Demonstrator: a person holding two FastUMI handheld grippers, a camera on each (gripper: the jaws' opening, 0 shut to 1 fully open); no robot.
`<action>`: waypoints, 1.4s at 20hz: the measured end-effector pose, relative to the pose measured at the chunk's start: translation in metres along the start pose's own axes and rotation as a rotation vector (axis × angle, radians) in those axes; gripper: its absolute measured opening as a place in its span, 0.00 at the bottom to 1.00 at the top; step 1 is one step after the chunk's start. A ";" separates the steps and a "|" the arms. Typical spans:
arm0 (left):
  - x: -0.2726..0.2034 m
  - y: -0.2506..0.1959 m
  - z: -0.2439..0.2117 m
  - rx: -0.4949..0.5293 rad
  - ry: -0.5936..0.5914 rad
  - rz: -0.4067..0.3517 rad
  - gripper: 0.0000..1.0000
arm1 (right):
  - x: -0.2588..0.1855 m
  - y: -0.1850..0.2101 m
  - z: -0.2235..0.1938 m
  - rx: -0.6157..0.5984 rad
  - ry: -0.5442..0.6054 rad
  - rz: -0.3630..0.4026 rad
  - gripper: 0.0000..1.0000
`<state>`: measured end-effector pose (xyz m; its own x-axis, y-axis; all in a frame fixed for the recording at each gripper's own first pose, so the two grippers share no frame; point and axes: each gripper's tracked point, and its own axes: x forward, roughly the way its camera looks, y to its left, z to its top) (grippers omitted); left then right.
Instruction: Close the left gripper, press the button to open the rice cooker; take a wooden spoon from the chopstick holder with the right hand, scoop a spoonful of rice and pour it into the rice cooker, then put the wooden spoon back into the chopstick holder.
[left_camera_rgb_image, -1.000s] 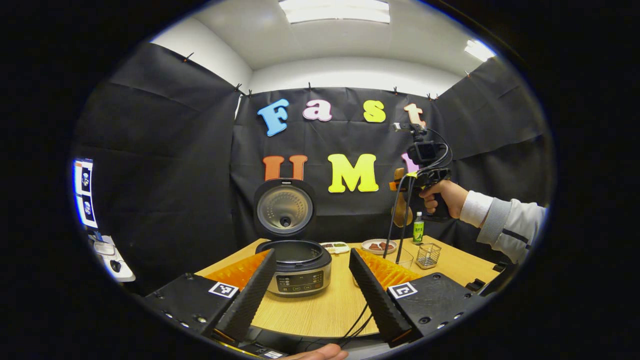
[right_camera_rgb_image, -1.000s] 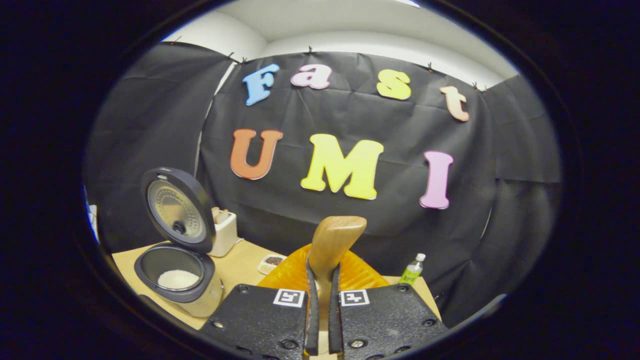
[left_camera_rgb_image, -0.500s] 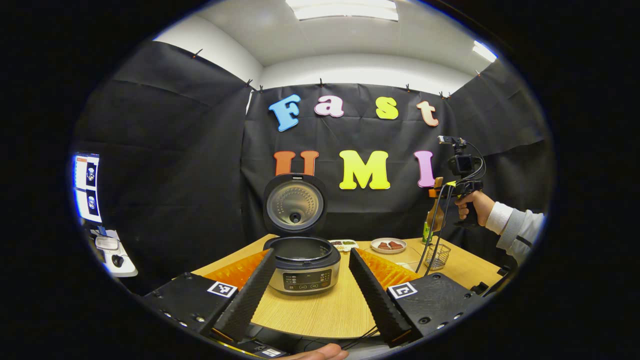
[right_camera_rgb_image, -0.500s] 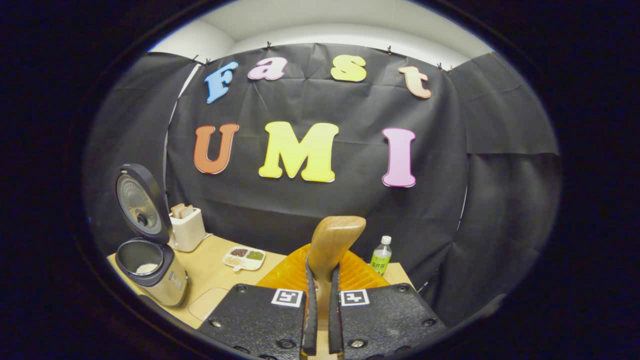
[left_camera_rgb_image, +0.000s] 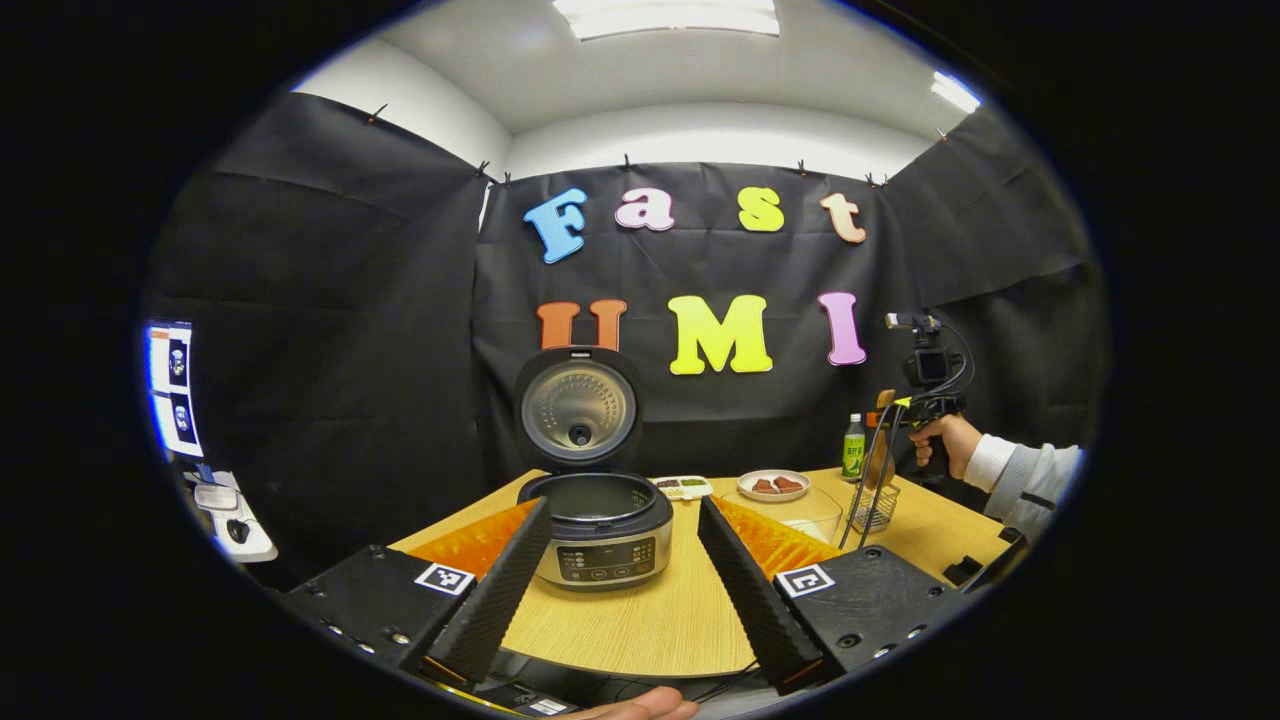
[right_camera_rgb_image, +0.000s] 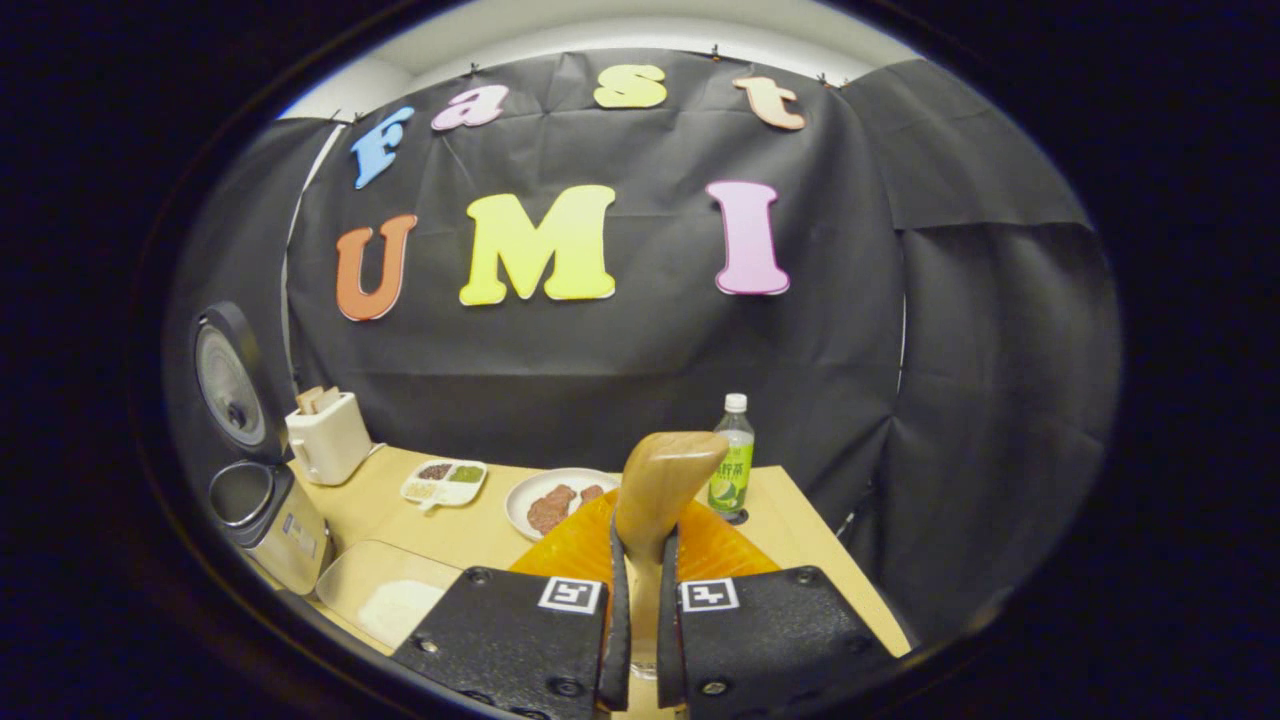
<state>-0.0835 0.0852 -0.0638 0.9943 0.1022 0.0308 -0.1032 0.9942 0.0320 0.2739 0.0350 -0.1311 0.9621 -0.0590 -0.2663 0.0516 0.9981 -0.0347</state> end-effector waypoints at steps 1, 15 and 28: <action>0.000 0.000 0.000 0.000 0.001 0.004 0.94 | 0.002 -0.001 -0.005 0.016 0.011 0.004 0.16; 0.016 -0.010 -0.009 0.020 0.041 0.023 0.94 | -0.008 -0.001 -0.007 0.094 -0.005 0.023 0.81; 0.116 -0.011 0.007 -0.010 0.163 0.016 0.93 | -0.125 -0.011 0.050 0.000 -0.188 0.028 0.98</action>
<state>0.0327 0.0860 -0.0540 0.9838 0.1220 -0.1314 -0.1200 0.9925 0.0225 0.1666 0.0328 -0.0491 0.9962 -0.0266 -0.0825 0.0242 0.9993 -0.0302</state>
